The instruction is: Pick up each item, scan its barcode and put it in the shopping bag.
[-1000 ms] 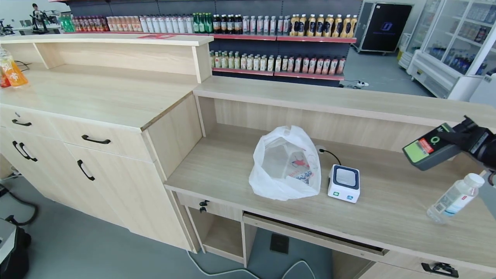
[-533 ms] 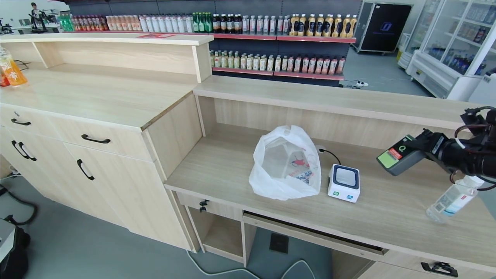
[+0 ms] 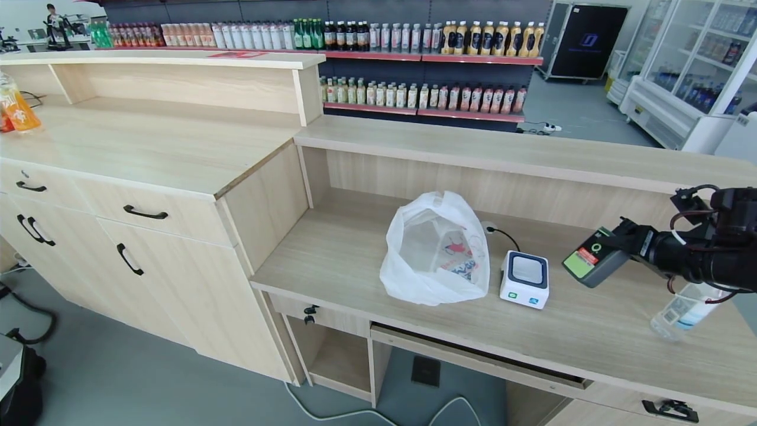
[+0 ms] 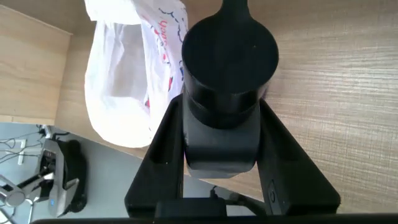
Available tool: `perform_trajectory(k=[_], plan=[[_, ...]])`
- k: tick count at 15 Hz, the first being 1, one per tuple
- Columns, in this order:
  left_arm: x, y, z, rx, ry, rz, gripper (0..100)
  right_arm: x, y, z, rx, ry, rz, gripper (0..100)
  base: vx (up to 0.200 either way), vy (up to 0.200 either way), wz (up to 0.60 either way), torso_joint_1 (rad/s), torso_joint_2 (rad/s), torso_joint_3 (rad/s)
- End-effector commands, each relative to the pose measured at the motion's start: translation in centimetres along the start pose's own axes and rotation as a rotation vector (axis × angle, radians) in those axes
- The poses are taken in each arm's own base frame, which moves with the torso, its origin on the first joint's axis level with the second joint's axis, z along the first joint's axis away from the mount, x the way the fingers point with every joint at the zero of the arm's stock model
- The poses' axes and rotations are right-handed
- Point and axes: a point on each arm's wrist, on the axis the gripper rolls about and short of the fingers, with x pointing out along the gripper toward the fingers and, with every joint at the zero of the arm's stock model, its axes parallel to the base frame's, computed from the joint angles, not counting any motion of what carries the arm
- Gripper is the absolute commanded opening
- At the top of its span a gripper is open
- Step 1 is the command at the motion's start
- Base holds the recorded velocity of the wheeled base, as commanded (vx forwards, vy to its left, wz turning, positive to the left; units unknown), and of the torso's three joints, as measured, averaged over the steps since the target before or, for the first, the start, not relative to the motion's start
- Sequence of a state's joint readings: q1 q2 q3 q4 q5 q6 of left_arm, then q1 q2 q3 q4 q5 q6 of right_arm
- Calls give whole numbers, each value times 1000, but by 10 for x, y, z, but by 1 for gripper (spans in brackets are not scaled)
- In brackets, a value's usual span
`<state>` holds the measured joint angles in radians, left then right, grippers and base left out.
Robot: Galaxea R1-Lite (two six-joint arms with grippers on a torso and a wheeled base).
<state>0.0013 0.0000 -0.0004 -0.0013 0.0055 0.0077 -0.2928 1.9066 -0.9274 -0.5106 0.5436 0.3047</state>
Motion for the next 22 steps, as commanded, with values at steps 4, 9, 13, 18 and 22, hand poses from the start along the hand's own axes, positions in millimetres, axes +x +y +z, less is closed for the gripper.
perform_trajectory(k=[4, 9, 13, 18, 22], plan=[[0, 0, 0, 0, 0, 1, 100, 10, -8, -5, -28, 25, 13, 0, 0, 0, 0, 0, 0, 0], [0, 0, 0, 0, 0, 1, 100, 15, -13, -2, -56, 1, 54, 0, 0, 0, 0, 0, 0, 0], [0, 0, 0, 0, -1, 1, 100, 22, -17, -1, -61, -5, 72, 0, 0, 0, 0, 0, 0, 0], [0, 0, 0, 0, 0, 1, 100, 33, -24, 2, -68, -14, 78, 0, 0, 0, 0, 0, 0, 0], [0, 0, 0, 0, -1, 1, 100, 40, -27, 1, -77, -15, 100, 0, 0, 0, 0, 0, 0, 0]])
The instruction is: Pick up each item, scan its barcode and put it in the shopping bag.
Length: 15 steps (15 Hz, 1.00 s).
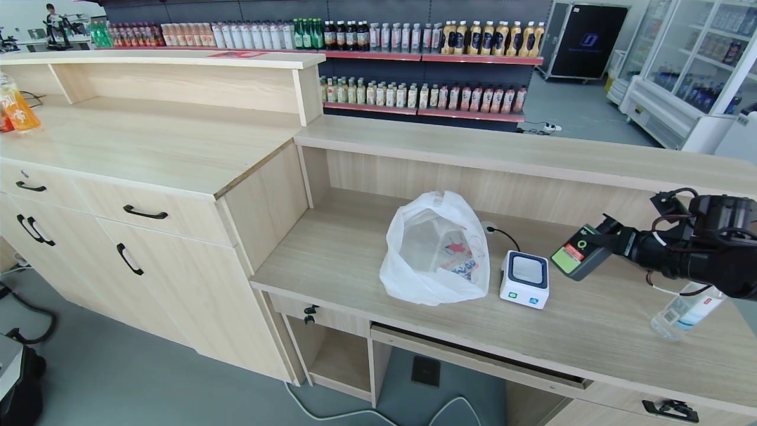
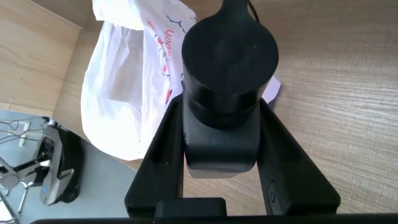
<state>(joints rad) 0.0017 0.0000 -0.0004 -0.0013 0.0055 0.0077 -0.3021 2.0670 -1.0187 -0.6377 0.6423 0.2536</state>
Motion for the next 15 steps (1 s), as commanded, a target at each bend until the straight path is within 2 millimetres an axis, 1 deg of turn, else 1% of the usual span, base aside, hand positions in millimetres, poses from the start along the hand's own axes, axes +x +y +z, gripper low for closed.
perform_trajectory(k=[1, 7, 15], plan=[[0, 0, 0, 0, -1, 0, 100, 4, -2, -3, -2, 3, 4, 0, 0, 0, 0, 0, 0, 0], [0, 0, 0, 0, -1, 0, 100, 11, -2, -4, -15, -2, 25, 0, 0, 0, 0, 0, 0, 0], [0, 0, 0, 0, 0, 0, 100, 14, 1, -4, -17, 3, 36, 0, 0, 0, 0, 0, 0, 0]])
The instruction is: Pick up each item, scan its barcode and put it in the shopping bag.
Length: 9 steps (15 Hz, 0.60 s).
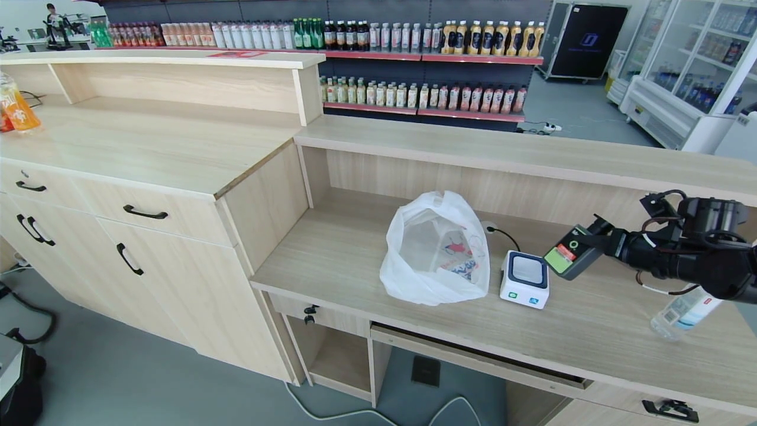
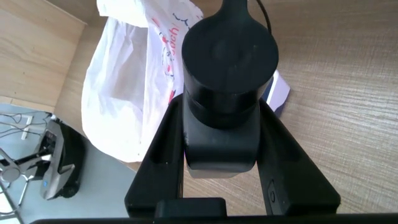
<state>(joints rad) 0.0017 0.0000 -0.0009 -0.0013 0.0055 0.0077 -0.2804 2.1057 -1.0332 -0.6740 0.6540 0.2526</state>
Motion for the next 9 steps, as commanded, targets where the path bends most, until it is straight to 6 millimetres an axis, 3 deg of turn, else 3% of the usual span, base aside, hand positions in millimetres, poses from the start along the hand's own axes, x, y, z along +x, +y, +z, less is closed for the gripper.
perform_trajectory(k=[1, 9], plan=[[0, 0, 0, 0, 1, 0, 100, 4, 2, 0, -4, 1, 9, 0, 0, 0, 0, 0, 0, 0], [0, 0, 0, 0, 1, 0, 100, 16, 8, -6, -2, 25, 30, 0, 0, 0, 0, 0, 0, 0]])
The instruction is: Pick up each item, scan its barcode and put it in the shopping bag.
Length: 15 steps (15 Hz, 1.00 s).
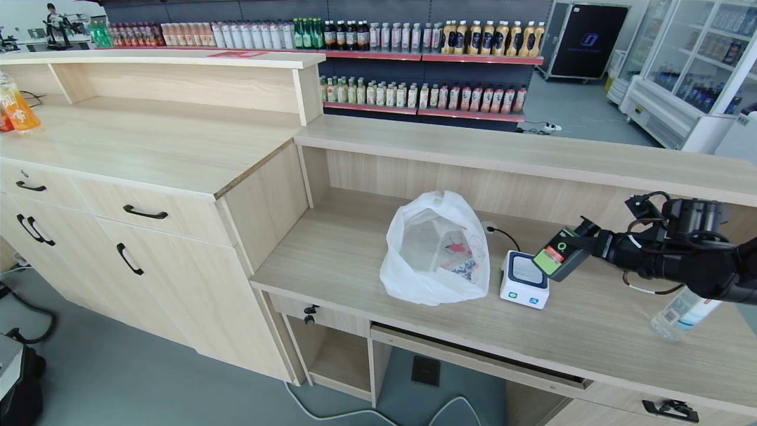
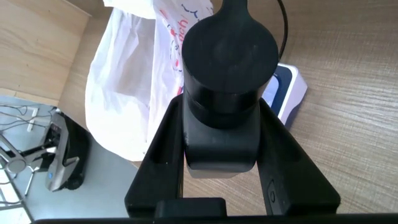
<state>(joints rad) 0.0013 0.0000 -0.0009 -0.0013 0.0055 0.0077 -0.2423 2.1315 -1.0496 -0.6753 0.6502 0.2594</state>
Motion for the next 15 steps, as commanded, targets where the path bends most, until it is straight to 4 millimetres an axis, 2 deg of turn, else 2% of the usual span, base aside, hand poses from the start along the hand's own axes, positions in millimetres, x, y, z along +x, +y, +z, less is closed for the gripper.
perform_trajectory(k=[1, 15], plan=[[0, 0, 0, 0, 1, 1, 100, 3, 1, 0, -4, 1, 6, 0, 0, 0, 0, 0, 0, 0], [0, 0, 0, 0, 1, 1, 100, 5, -3, 1, -3, -2, -1, 0, 0, 0, 0, 0, 0, 0]])
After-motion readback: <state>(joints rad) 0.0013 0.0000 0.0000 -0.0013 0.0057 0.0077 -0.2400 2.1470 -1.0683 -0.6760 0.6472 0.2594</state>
